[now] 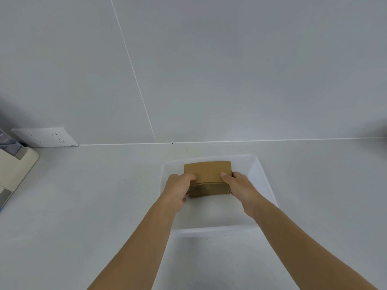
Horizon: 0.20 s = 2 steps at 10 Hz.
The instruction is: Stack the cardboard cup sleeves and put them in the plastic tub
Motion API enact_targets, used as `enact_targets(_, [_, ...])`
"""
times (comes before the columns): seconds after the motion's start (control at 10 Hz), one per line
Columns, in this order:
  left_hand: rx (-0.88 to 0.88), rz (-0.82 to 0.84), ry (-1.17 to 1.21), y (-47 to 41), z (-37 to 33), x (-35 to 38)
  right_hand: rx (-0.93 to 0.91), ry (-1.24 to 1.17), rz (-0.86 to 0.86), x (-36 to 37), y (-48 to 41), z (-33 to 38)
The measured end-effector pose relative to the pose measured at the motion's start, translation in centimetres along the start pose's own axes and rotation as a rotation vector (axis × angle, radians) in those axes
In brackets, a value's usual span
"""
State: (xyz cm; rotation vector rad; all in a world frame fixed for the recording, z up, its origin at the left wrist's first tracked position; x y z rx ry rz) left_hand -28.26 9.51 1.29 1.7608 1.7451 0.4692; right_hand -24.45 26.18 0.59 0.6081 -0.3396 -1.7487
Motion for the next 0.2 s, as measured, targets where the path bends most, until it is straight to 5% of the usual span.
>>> enact_targets(0.2, [0.026,-0.019,-0.005,0.56,-0.11,-0.16,0.031,-0.034,-0.05,-0.41,0.41,0.15])
Point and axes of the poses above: each hand's wrist, its own y-axis away from the middle knuckle, its own x-axis out of the palm, z = x × y, the point moved 4 cm from there along -y, towards the middle knuckle, and after that the axes turned 3 degrees about -z, right-handed, at the moved point
